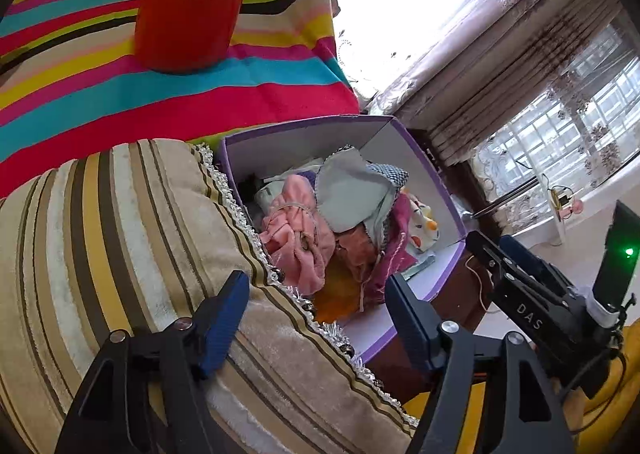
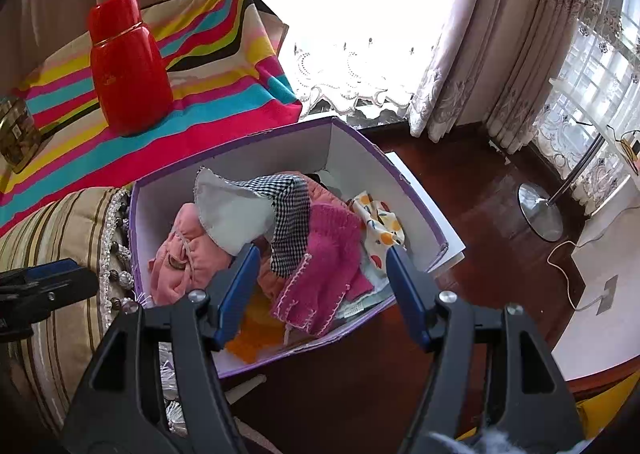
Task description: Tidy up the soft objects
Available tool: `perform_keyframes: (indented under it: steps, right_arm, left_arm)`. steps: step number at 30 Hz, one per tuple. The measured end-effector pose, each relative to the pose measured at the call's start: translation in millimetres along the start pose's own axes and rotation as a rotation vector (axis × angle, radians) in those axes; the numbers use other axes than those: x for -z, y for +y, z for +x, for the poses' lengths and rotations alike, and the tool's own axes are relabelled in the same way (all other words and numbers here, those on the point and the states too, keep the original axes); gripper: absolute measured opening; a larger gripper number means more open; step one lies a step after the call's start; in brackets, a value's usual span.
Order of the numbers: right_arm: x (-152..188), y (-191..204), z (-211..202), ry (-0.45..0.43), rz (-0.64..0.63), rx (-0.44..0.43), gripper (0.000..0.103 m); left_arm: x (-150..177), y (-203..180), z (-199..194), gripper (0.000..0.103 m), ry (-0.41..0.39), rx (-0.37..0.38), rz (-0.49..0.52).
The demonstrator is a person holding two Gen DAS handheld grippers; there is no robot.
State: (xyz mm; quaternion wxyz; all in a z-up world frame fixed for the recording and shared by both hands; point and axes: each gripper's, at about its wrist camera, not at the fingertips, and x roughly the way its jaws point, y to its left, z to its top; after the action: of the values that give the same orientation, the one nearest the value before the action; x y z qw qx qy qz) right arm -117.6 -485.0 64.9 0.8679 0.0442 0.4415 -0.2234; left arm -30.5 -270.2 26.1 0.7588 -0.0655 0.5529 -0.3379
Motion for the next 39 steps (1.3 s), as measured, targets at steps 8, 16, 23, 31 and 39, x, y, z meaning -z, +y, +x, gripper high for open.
perform_keyframes:
  steps: [8, 16, 23, 31, 39]
  right_arm:
    - [-0.9, 1.6, 2.1, 0.005, -0.005, 0.004, 0.069]
    - [0.4, 4.5, 3.9, 0.015, -0.014, 0.000, 0.069]
    - [2.4, 5.6, 6.3, 0.025, -0.017, -0.005, 0.069]
    - [3.1, 5.4, 7.3, 0.028, -0.019, -0.006, 0.069]
    - [3.7, 6.0, 7.6, 0.031, -0.019, -0.007, 0.069]
  left_arm:
    - [-2.6, -3.7, 6.2, 0.085, 0.007, 0.004, -0.004]
    - [-2.3, -5.7, 7.2, 0.087, 0.005, 0.006, 0.011]
    - [-2.9, -4.5, 7.7, 0.087, 0.008, 0.012, 0.010]
    - [-3.1, -4.4, 8.0, 0.087, 0.009, 0.014, 0.010]
    - [-3.0, -4.3, 8.0, 0.087, 0.009, 0.013, 0.009]
